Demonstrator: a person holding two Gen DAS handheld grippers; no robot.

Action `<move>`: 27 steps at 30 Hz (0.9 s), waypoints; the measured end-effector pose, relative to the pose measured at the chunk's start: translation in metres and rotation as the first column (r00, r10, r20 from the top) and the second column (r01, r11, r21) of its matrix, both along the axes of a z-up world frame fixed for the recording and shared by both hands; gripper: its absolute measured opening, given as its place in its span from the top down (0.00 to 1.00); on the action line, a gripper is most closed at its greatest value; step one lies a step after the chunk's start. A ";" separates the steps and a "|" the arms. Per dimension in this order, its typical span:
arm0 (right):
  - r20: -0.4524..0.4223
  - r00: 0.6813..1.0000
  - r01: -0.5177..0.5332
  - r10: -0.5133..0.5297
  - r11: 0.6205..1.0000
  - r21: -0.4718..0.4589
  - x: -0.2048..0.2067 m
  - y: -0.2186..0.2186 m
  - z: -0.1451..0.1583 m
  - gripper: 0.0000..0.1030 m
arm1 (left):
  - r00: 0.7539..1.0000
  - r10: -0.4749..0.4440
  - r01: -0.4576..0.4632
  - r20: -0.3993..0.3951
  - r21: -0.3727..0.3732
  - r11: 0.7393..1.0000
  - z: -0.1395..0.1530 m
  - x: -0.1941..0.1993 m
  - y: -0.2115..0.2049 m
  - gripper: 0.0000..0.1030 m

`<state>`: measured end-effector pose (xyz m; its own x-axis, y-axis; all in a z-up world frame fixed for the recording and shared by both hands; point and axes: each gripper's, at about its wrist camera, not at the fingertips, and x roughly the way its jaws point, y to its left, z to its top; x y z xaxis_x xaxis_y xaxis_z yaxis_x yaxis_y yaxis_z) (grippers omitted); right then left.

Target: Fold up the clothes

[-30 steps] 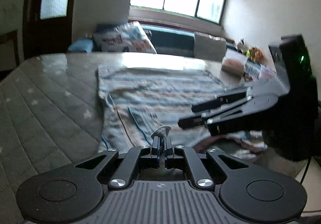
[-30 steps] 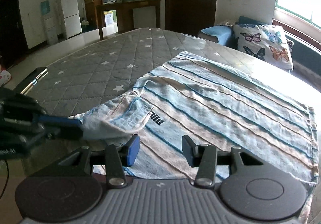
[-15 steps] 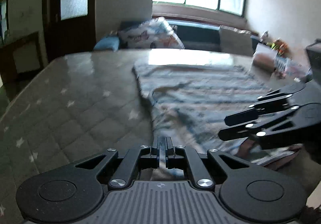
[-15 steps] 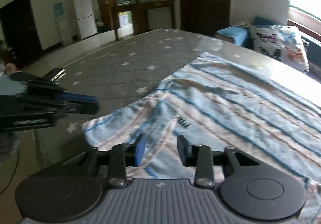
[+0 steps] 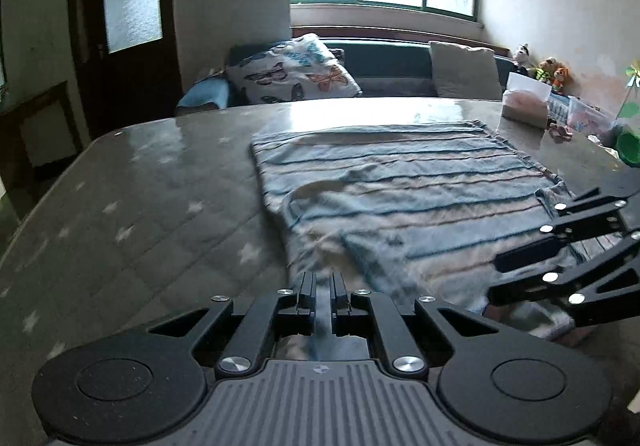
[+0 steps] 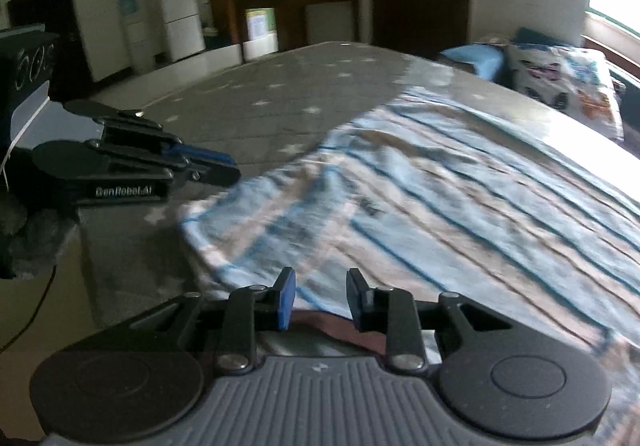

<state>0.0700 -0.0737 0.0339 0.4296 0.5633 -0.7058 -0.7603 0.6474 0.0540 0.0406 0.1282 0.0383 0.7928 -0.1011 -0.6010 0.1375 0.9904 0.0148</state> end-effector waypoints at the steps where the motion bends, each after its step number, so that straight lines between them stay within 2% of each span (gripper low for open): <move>1: 0.001 1.000 0.024 -0.024 1.000 -0.007 0.002 -0.008 0.000 0.73 | 1.000 -0.004 0.004 -0.006 0.000 1.000 -0.002 0.008 -0.002 0.92; 9: 0.020 0.980 0.199 -0.199 0.979 -0.043 0.012 -0.072 0.001 0.73 | 0.998 -0.017 0.018 -0.059 0.008 1.000 -0.023 0.046 -0.011 0.92; 12: 0.021 0.968 0.253 -0.252 0.966 -0.050 0.013 -0.093 -0.002 0.73 | 0.998 -0.012 0.013 -0.064 0.009 1.000 -0.026 0.046 -0.010 0.91; 14: 0.018 0.959 0.282 -0.281 0.958 -0.055 0.013 -0.105 -0.004 0.73 | 0.998 -0.016 0.016 -0.064 0.012 1.000 -0.025 0.043 -0.011 0.87; 19: 0.011 0.935 0.354 -0.354 0.933 -0.067 0.015 -0.134 -0.011 0.73 | 0.997 -0.053 0.056 -0.057 0.051 0.997 -0.018 0.021 -0.017 0.81; 23: 0.022 0.941 0.338 -0.338 0.938 -0.076 0.004 -0.142 -0.012 0.72 | 0.994 -0.099 0.103 -0.045 0.099 0.990 -0.010 -0.007 -0.021 0.70; 27: 0.040 0.960 0.279 -0.276 0.954 -0.109 -0.013 -0.146 -0.009 0.72 | 0.989 -0.142 0.147 -0.046 0.143 0.979 -0.006 -0.032 -0.024 0.67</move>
<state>0.0567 -0.2197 0.0245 0.5752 0.3376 -0.7451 -0.5501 0.8338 -0.0468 0.0085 0.1046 0.0322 0.7541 -0.1223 -0.6453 0.2820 0.9476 0.1500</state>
